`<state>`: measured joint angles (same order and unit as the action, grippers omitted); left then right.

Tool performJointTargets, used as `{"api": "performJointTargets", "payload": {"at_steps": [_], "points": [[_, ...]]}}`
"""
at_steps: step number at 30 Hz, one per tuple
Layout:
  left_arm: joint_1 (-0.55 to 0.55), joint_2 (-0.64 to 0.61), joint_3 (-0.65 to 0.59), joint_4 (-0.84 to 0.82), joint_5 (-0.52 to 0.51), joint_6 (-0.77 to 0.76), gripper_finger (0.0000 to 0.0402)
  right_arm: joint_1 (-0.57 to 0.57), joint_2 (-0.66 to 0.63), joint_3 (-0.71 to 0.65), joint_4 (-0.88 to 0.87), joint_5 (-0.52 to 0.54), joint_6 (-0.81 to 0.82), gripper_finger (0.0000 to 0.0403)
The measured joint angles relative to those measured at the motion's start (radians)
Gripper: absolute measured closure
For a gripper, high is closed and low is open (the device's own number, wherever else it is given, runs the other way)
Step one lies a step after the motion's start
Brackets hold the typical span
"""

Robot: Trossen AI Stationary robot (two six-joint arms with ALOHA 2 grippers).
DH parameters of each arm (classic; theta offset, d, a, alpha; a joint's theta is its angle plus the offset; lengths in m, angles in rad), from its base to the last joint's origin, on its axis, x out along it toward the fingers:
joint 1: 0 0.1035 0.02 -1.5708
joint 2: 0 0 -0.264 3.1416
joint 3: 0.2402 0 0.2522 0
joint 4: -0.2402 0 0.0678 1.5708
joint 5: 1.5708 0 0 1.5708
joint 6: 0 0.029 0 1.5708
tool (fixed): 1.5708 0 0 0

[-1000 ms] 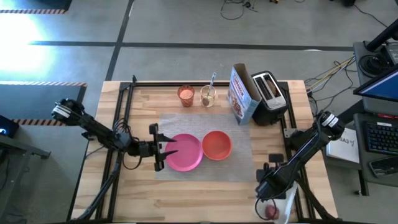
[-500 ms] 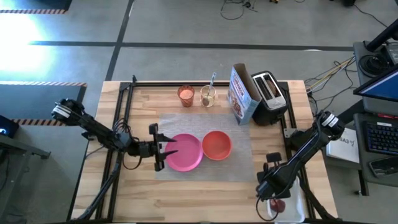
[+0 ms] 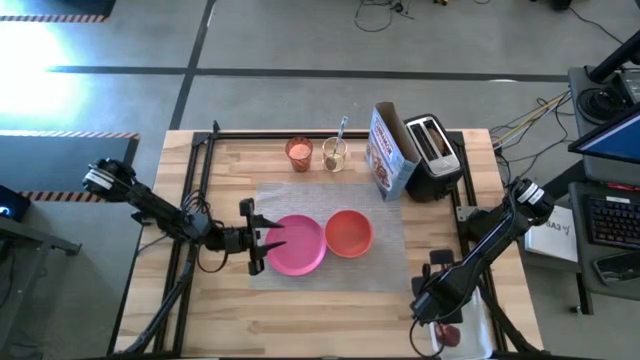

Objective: Arrange a breakfast setting
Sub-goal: Move the white bin to the bottom right of the table

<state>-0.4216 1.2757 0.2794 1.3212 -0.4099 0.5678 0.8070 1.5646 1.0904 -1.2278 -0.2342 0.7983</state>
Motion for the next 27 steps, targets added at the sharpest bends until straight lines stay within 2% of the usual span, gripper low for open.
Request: {"api": "performJointTargets", "payload": {"at_steps": [4,13,21,27], "points": [[0.0,0.0,0.0,0.0,0.0,0.0,0.0239,0.0,0.0,0.0,0.004,-0.001,0.082,0.0394],[0.0,0.0,0.0,0.0,0.0,0.0,0.0239,-0.001,0.0,0.0,0.029,0.002,-0.01,0.0394],[0.0,0.0,0.0,0.0,0.0,0.0,0.0239,-0.001,-0.001,0.0,0.03,0.001,0.182,0.0393],[0.0,0.0,0.0,0.0,0.0,0.0,0.0239,-0.001,-0.001,0.0,0.031,0.001,0.195,0.0393]]}}
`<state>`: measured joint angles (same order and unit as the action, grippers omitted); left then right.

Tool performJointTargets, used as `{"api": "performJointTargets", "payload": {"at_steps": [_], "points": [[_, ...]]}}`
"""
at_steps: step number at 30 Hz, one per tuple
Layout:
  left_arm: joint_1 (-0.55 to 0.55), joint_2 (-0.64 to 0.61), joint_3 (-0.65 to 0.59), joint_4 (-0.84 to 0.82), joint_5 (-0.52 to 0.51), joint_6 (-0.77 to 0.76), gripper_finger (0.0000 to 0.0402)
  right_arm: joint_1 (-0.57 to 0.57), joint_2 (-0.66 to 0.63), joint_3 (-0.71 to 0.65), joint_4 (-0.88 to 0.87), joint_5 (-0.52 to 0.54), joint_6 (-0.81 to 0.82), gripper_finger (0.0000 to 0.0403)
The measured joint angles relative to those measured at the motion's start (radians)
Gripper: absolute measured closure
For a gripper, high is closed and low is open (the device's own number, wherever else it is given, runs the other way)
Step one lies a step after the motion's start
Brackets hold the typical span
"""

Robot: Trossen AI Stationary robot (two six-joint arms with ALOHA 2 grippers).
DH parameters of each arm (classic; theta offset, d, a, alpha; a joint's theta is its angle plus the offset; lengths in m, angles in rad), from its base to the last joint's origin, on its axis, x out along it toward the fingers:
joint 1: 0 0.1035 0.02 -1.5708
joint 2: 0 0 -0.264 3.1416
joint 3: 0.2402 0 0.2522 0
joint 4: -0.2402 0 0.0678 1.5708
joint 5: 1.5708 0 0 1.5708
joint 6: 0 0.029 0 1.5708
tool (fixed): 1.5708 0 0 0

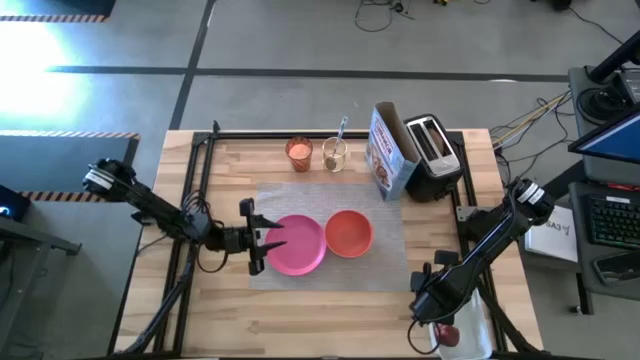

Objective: Arrange a breakfast setting
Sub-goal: Move the white bin to the bottom right of the table

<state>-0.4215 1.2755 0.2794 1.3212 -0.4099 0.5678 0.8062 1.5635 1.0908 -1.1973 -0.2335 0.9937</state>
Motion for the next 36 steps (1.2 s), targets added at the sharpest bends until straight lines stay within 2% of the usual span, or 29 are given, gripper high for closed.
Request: {"api": "performJointTargets", "payload": {"at_steps": [15,20,24,31,36], "points": [[0.0,0.0,0.0,0.0,0.0,0.0,0.0239,0.0,0.0,0.001,0.005,-0.02,-0.022,0.0394],[0.0,0.0,0.0,0.0,0.0,0.0,0.0239,0.001,0.0,0.002,0.003,0.026,0.128,0.0389],[0.0,0.0,0.0,0.0,0.0,0.0,0.0239,-0.001,-0.001,0.002,0.015,0.037,0.148,0.0363],[0.0,0.0,0.0,0.0,0.0,0.0,0.0239,-0.002,-0.002,0.002,0.04,0.042,0.136,0.0289],[0.0,0.0,0.0,0.0,0.0,0.0,0.0239,-0.002,-0.009,0.002,0.024,-0.069,0.196,0.0256]]}}
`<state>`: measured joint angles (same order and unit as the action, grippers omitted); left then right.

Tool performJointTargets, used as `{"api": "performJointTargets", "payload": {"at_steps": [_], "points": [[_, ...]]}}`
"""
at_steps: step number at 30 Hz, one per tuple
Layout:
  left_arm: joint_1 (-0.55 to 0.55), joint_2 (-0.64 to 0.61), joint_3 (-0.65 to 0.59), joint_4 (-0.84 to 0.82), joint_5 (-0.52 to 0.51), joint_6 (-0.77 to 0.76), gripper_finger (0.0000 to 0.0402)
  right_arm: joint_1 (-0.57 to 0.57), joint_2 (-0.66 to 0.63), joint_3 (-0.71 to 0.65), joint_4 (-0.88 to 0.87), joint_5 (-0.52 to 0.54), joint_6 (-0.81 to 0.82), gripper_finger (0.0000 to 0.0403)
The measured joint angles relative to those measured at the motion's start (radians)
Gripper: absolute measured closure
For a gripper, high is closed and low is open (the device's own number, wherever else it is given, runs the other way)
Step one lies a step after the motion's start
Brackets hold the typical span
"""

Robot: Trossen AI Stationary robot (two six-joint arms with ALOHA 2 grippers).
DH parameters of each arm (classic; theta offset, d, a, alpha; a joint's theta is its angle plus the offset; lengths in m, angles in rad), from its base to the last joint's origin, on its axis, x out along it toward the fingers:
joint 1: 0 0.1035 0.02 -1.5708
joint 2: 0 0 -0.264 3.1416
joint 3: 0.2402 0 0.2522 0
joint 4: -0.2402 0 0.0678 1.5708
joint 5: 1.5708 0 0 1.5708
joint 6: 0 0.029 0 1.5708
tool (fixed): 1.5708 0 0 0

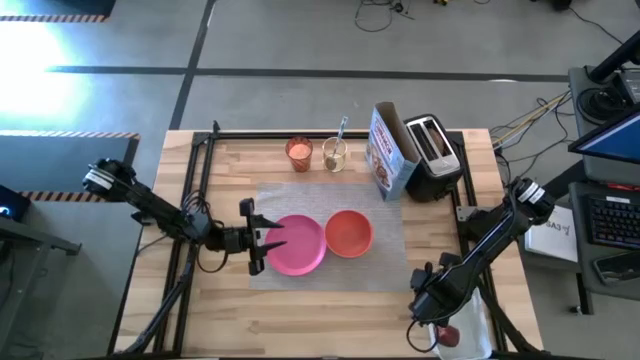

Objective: Arrange a breakfast setting
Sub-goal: Move the white bin to the bottom right of the table

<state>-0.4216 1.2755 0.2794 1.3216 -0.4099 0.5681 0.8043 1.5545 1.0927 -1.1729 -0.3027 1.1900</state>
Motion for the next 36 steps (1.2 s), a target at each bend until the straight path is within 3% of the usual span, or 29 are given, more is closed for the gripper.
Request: {"api": "performJointTargets", "payload": {"at_steps": [7,14,19,29,36], "points": [[0.001,0.0,0.0,-0.002,0.0,0.0,0.0239,-0.001,-0.061,0.019,-0.009,-0.059,0.11,0.0257],[0.001,0.0,0.0,-0.014,0.0,0.0,0.0239,-0.002,-0.153,0.097,-0.072,0.052,0.268,0.0264],[0.001,0.0,0.0,-0.014,0.0,0.0,0.0239,-0.001,-0.186,0.1,-0.119,0.068,0.361,0.0263],[0.001,0.0,0.0,-0.014,0.0,0.0,0.0239,-0.001,-0.065,0.05,-0.119,0.068,0.198,0.0277],[0.001,0.0,0.0,-0.014,0.0,0.0,0.0239,-0.002,0.009,0.05,-0.054,0.076,0.107,0.0266]]}}
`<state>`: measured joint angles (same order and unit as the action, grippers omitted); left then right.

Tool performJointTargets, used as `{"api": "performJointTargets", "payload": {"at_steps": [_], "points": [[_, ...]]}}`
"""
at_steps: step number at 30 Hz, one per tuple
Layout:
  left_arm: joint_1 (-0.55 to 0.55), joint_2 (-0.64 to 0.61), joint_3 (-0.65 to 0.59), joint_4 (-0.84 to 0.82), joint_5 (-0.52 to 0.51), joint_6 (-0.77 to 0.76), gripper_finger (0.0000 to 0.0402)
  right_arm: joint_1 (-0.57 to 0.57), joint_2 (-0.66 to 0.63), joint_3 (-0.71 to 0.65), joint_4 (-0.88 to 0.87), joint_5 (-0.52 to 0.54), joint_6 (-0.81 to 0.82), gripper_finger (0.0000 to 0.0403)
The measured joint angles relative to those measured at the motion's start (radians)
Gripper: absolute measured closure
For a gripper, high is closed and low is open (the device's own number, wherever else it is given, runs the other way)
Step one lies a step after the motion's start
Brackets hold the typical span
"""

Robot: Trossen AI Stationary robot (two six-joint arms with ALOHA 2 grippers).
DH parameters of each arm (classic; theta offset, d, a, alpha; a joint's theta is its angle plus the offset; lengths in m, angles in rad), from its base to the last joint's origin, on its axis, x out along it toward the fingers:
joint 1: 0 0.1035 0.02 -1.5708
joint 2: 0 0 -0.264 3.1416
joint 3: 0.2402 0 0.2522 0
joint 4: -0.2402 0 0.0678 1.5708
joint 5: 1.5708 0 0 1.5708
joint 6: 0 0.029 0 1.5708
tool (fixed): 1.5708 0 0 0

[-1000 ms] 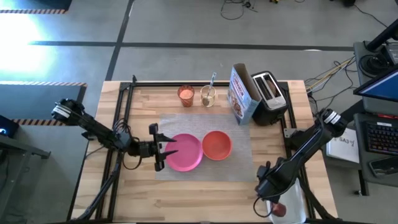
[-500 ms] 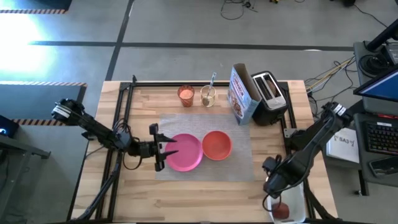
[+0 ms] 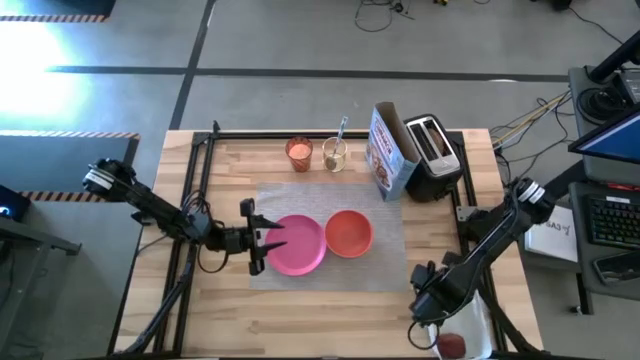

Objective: Arrange a breakfast setting
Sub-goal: Move the white bin to the bottom right of the table

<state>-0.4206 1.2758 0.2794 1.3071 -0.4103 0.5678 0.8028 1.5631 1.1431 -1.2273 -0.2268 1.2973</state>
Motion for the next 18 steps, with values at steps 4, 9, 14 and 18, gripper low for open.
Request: {"api": "performJointTargets", "payload": {"at_steps": [4,9,14,18], "points": [[0.0,0.0,0.0,0.0,0.0,0.0,0.0239,0.0,0.035,0.0,0.0,0.004,-0.007,0.0252],[0.0,0.0,0.0,0.0,0.0,0.0,0.0239,0.0,0.041,0.0,0.0,0.009,-0.005,0.0234],[0.0,0.0,0.0,0.0,0.0,0.0,0.0239,0.0,0.03,0.0,-0.004,0.018,0.004,0.0213],[0.0,0.0,0.0,0.0,0.0,0.0,0.0239,0.0,0.03,0.0,-0.019,0.001,0.017,0.0201]]}}
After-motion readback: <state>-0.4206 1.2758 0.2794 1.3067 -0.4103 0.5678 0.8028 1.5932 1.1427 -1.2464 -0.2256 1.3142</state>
